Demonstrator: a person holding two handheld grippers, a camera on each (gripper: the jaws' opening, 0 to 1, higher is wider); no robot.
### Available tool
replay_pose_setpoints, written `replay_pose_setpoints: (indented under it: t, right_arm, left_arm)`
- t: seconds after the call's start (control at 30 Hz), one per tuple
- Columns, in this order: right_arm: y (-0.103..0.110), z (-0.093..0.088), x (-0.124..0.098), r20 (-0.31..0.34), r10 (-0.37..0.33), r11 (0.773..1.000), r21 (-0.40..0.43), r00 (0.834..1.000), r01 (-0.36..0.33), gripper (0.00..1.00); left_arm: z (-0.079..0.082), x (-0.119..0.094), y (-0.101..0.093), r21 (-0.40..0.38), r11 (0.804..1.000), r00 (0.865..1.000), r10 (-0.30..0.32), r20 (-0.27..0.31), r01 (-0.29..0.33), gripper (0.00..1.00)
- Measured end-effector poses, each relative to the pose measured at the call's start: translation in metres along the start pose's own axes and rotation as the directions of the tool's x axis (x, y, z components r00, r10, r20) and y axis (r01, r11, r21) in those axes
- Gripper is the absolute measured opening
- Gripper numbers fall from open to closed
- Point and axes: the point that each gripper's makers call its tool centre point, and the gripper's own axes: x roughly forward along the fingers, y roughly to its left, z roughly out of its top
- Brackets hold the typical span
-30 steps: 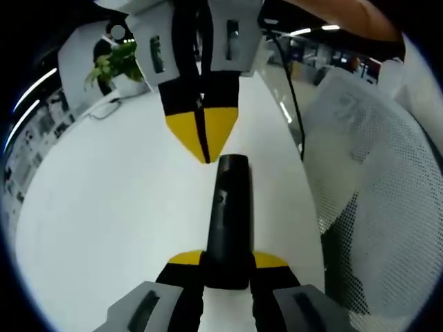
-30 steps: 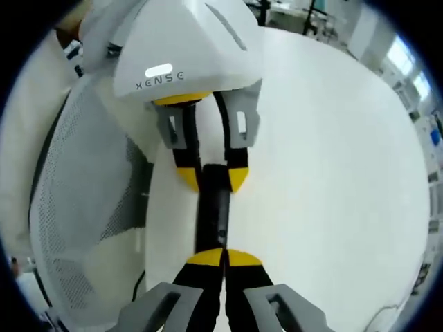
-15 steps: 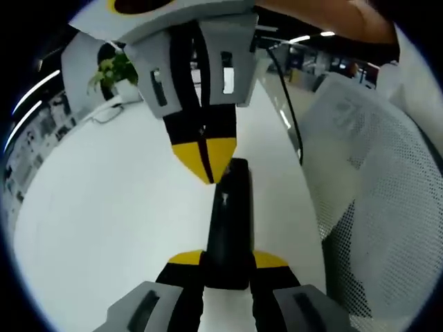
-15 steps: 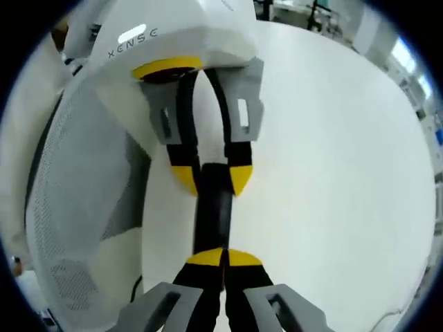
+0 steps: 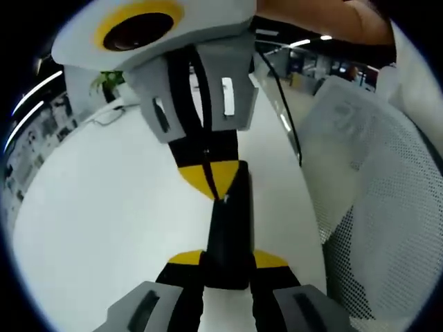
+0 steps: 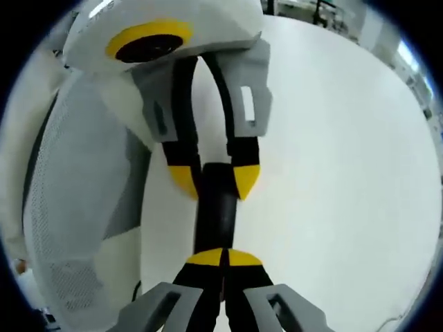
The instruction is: Press the specified remote control buttons in sequence, fully releasing each button before pressing the next.
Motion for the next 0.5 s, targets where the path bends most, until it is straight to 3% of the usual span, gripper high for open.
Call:
replay_pose_setpoints:
  t: [0.5]
  right_arm:
    - [-0.0039,-0.0030,0.0069,-0.032,0.031,1.000,0.004,0.999,-0.030,0.00]
  left_arm:
    - [0.0009,-0.0009,-0.0019,0.002,1.000,1.000,0.000,0.001,0.000,0.24]
